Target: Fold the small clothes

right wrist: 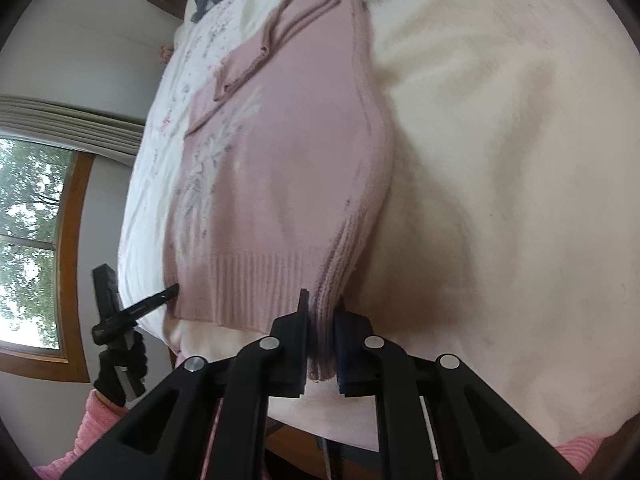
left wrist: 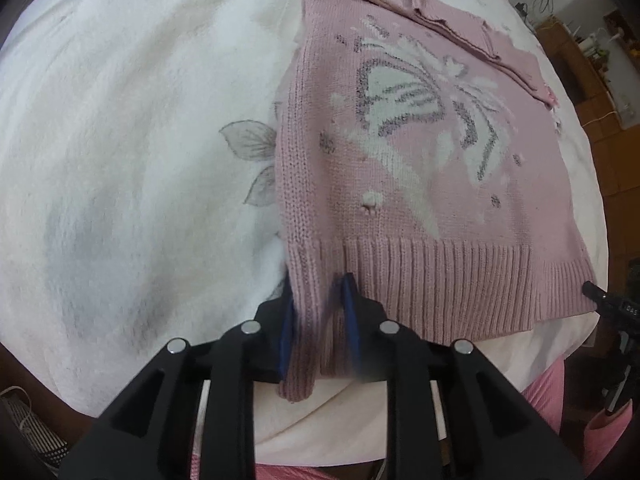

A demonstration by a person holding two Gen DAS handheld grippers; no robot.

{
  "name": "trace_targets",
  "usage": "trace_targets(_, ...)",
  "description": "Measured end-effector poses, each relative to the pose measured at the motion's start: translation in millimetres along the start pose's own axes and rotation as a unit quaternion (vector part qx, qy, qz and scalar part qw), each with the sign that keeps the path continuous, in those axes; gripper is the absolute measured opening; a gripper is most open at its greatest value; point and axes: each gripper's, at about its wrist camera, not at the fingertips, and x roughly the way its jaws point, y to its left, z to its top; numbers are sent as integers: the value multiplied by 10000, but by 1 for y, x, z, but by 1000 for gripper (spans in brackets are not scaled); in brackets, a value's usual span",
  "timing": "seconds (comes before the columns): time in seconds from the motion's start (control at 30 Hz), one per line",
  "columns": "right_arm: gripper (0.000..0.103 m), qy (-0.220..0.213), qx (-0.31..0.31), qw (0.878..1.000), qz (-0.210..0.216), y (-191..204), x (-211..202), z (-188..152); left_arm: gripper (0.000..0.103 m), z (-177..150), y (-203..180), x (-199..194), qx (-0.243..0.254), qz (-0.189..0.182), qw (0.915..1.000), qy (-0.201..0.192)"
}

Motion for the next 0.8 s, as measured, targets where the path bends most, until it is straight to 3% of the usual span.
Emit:
trace_targets(0.03,10,12,14,10000,13,0,1,0,10,1,-1,-1,10,-36,10000,-4)
trace_targets(0.17,10,-36,48,9998,168,0,-3,4,9,2,-5,-7,3,-149,9998,-103)
trace_targets(0.33,10,-154,18,9989,446,8,-16,14,8,14,-7,-29,-217,-634,9969,-405)
trace_targets(0.57,10,-375,95,9959,821,22,-37,57,8,53,-11,-57,-390,-1132,9903,-711)
trace_targets(0.8,10,-418,312,9951,846,20,-34,118,8,113,-13,-56,-461,-1036,9899,-852)
